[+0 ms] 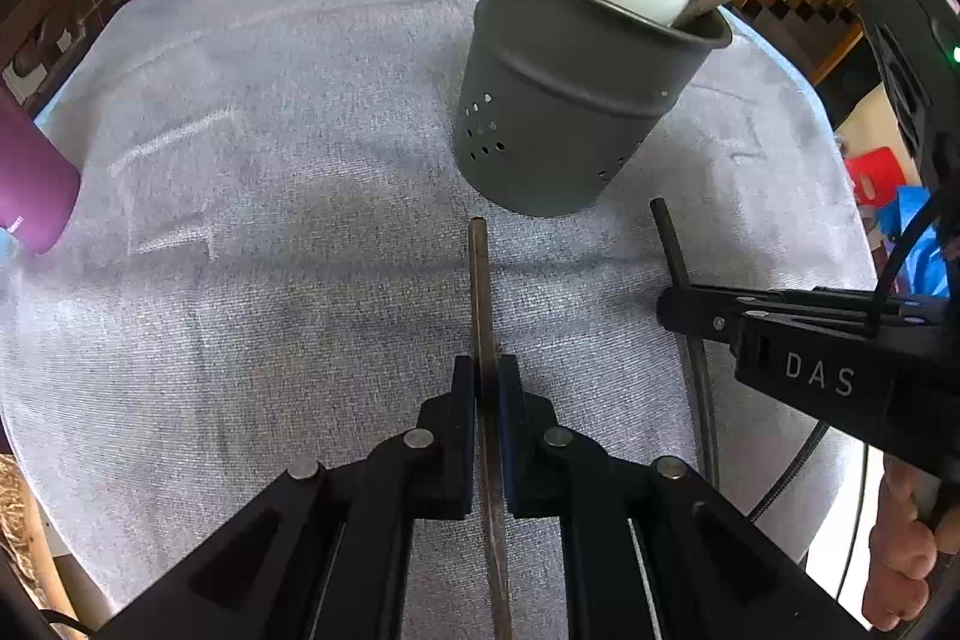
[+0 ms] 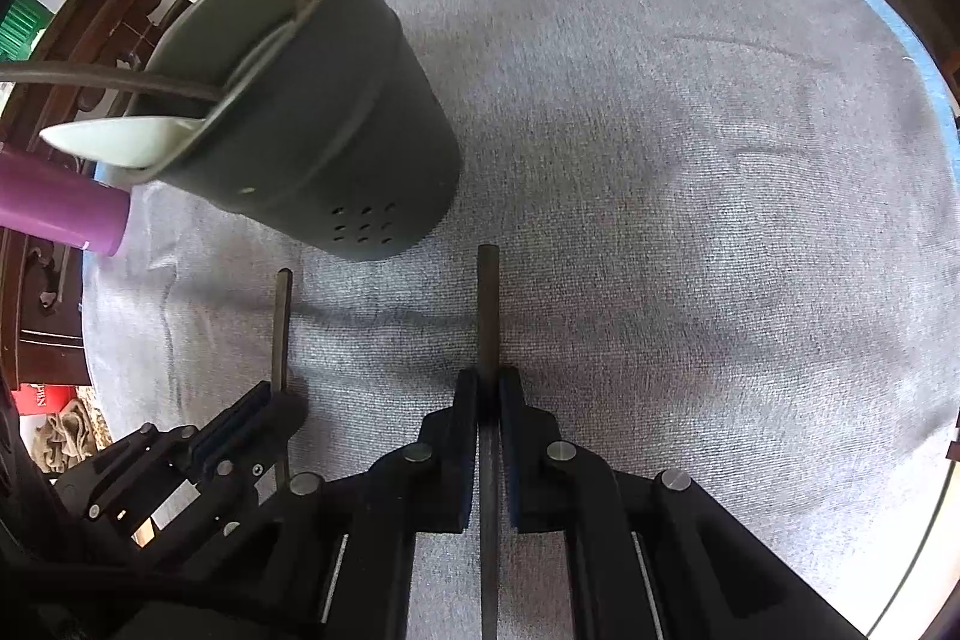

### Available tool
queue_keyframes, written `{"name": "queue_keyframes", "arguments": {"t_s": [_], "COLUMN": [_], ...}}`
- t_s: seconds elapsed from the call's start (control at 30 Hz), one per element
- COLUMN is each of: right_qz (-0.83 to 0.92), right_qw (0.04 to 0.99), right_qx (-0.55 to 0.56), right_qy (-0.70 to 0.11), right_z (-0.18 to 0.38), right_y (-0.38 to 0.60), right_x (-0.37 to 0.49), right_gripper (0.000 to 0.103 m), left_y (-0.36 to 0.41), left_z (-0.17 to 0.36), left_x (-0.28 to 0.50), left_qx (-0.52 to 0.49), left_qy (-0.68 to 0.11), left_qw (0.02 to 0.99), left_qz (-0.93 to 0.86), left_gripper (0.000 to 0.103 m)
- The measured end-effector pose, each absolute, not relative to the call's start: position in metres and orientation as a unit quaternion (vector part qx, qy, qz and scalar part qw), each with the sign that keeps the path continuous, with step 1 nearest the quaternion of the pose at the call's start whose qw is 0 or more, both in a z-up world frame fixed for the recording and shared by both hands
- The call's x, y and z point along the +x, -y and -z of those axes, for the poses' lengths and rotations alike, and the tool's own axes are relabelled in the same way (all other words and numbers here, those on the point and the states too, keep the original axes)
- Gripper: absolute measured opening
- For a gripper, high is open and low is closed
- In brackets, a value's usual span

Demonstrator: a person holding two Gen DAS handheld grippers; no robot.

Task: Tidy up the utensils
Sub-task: 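Lift both held chopsticks upright off the cloth, then carry both chopsticks up over the gray holder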

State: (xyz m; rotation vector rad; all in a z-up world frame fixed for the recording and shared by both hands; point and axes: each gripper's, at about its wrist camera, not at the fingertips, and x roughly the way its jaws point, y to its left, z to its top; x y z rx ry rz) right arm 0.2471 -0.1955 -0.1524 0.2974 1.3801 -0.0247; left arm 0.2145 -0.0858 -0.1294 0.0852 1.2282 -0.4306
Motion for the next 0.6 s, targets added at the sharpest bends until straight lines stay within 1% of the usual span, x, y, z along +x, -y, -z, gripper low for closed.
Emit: {"name": "queue_keyframes", "arguments": {"t_s": [0.2, 0.47, 0.6], "right_qz": [0.003, -0.031, -0.043], "right_qw": [0.778, 0.812, 0.828], "right_qx": [0.165, 0.184, 0.196], "right_qy": [-0.606, -0.553, -0.524], "right_z": [0.148, 0.11, 0.089], "right_y": [0.206, 0.214, 0.22], "right_x": [0.232, 0.207, 0.195], "right_gripper": [0.007, 0.007, 0.007], "left_y": [0.066, 0.039, 0.035], "left_z": [0.108, 0.063, 0.049], "left_x": [0.217, 0.215, 0.209], "left_qx": [0.019, 0.002, -0.003], "left_qy": [-0.549, -0.503, -0.488], "left_qw": [0.811, 0.837, 0.844], "left_qz": [0.204, 0.217, 0.224], "left_gripper": [0.007, 0.006, 0.005]}}
